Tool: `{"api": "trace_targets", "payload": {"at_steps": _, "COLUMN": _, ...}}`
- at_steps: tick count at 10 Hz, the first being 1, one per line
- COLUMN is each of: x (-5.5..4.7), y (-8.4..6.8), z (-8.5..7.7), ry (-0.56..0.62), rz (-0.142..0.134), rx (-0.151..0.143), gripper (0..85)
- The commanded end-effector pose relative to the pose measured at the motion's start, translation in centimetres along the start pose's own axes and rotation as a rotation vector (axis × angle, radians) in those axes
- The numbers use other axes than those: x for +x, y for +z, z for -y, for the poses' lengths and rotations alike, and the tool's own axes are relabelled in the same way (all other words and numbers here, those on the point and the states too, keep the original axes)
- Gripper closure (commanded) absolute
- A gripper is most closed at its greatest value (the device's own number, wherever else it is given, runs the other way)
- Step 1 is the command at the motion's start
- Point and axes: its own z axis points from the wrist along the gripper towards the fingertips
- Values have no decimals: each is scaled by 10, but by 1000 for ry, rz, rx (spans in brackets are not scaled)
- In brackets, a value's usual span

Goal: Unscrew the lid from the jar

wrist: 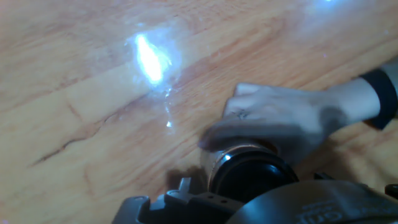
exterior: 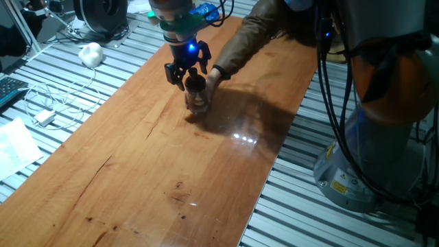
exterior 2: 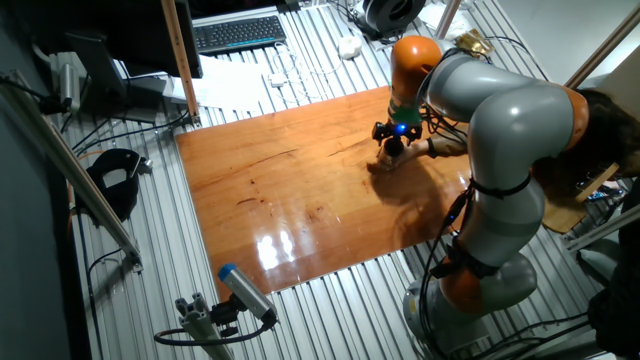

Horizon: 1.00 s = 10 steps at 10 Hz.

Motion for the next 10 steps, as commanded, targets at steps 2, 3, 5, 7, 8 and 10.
{"api": "trace_targets", "payload": {"at_steps": 2, "x": 1, "y": -2, "z": 0, "ry": 242, "rz": -27, "rx": -23, "gripper": 0}}
{"api": "trace_targets", "payload": {"at_steps": 3, "x": 3, "y": -2, "z": 1, "ry": 300, "rz": -24, "rx": -23, "gripper": 0}}
{"api": "trace_targets", "payload": {"at_steps": 5, "x": 3, "y": -1, "z": 1, "ry": 418, "rz": -13, "rx": -46, "gripper": 0}}
{"api": "trace_targets", "payload": {"at_steps": 7, "x": 3, "y": -1, "z": 1, "ry": 552, "rz": -14, "rx": -63, "gripper": 0}}
{"api": "trace_targets", "payload": {"at_steps": 8, "x": 4, "y": -1, "z": 1, "ry": 594, "rz": -11, "rx": -58, "gripper": 0}}
{"api": "trace_targets", "payload": {"at_steps": 10, "x": 5, "y": 0, "z": 1, "ry": 646, "rz": -5, "rx": -49, "gripper": 0}}
